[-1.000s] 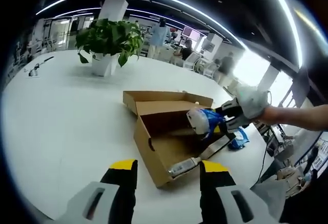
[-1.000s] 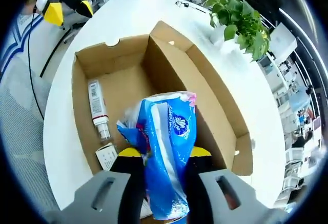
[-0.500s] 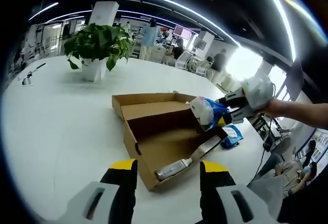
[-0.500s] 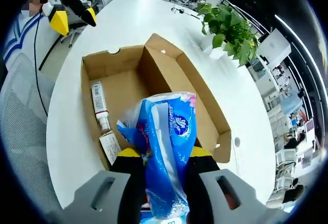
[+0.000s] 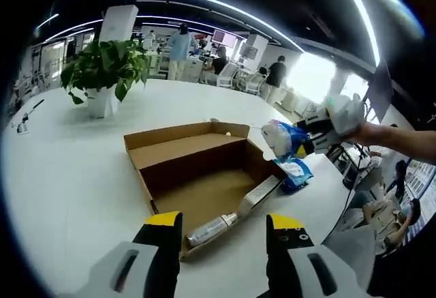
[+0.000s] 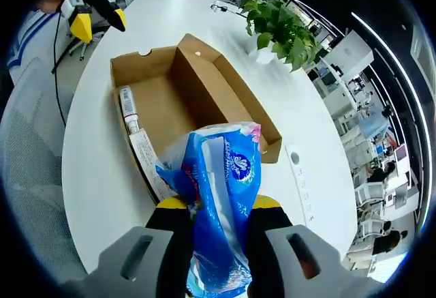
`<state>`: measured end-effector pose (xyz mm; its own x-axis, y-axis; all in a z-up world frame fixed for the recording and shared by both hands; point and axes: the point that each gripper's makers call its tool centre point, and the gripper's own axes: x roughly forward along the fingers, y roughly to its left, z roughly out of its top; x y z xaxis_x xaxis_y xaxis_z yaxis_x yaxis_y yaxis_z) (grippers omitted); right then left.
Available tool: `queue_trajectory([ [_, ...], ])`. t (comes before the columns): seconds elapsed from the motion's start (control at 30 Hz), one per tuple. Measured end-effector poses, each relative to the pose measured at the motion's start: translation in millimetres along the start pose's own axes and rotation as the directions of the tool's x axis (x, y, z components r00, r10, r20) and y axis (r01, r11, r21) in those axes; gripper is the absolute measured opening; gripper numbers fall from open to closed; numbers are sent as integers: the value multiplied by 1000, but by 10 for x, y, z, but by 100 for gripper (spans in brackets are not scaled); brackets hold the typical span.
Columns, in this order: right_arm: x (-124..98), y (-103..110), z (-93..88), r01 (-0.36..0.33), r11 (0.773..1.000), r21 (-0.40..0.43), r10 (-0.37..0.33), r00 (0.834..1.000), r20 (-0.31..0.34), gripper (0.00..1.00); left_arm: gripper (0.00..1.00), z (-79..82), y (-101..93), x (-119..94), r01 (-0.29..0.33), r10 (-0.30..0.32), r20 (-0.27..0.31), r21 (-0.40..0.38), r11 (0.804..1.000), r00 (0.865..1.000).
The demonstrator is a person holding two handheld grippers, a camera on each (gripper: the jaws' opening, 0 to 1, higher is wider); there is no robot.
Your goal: Operate the shoe box by opening the lid, removing the specified soft item, and placing it in the target area until the item is outside and the box remains undamaged.
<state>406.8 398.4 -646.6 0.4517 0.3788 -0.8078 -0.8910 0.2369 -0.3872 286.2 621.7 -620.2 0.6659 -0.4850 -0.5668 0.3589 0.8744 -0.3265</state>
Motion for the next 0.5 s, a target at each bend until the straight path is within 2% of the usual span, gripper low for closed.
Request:
queue_trajectory([
  [0.33, -273, 8, -662, 30, 996, 85, -27, 999, -44, 26, 50, 56, -244, 123, 23, -23, -16, 39, 999, 1000],
  [0.5, -417, 64, -1073, 43, 992, 116, -33, 996, -80, 26, 50, 65, -322, 171, 28, -27, -23, 51, 998, 999],
])
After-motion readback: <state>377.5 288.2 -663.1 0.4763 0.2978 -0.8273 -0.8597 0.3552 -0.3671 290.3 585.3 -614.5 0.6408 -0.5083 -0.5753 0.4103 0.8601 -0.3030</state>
